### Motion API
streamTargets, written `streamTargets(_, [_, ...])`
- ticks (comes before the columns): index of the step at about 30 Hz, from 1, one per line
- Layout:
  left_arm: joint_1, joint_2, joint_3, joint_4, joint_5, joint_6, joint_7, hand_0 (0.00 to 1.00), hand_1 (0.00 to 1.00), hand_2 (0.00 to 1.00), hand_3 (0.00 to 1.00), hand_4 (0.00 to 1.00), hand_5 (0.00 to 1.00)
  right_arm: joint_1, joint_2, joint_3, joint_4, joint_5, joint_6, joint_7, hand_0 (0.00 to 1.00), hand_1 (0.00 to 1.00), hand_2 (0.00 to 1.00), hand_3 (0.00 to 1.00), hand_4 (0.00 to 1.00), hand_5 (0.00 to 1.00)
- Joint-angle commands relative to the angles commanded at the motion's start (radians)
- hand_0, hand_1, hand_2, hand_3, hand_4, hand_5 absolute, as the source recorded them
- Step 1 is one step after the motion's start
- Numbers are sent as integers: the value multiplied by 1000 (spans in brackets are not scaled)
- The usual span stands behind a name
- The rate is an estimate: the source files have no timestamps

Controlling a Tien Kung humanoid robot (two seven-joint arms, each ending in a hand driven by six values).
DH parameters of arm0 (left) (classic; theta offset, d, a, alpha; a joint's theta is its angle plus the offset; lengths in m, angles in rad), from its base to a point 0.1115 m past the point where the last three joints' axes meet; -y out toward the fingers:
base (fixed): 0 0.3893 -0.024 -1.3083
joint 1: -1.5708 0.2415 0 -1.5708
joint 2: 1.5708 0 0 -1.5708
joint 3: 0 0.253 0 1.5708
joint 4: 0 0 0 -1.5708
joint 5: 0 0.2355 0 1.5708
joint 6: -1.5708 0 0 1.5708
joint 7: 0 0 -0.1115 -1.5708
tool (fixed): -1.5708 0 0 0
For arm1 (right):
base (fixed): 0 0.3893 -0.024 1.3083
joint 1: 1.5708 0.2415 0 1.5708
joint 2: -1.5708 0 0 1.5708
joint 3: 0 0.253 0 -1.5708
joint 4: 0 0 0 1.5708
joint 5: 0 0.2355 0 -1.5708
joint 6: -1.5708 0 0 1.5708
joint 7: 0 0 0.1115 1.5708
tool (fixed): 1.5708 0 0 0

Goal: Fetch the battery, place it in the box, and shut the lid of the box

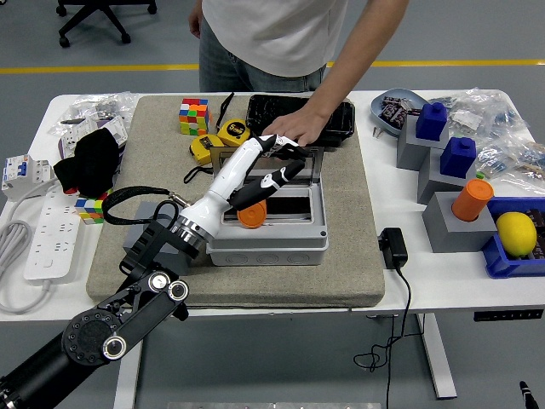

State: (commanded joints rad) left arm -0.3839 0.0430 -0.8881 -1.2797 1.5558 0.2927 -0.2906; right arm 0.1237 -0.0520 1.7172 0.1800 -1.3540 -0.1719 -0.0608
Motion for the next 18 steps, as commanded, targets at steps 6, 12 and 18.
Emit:
streamTargets(6, [6, 2, -29, -11, -17, 20, -8, 856, 878, 811, 758, 998, 998, 0, 1, -1, 0, 0, 0, 0, 810, 513, 575, 933, 998, 998])
streamTargets(12, [0, 1, -53, -7, -8, 39, 9, 945, 975, 901, 830, 998, 998, 0, 0, 1, 0, -1, 0, -1, 810, 513, 575, 933, 998, 998])
streamTargets(18, [-10, 4, -67, 17, 16, 38, 35, 998, 998, 934, 847, 998, 998, 0, 1, 3, 0, 0, -1, 0, 809, 513, 575, 933, 998, 998])
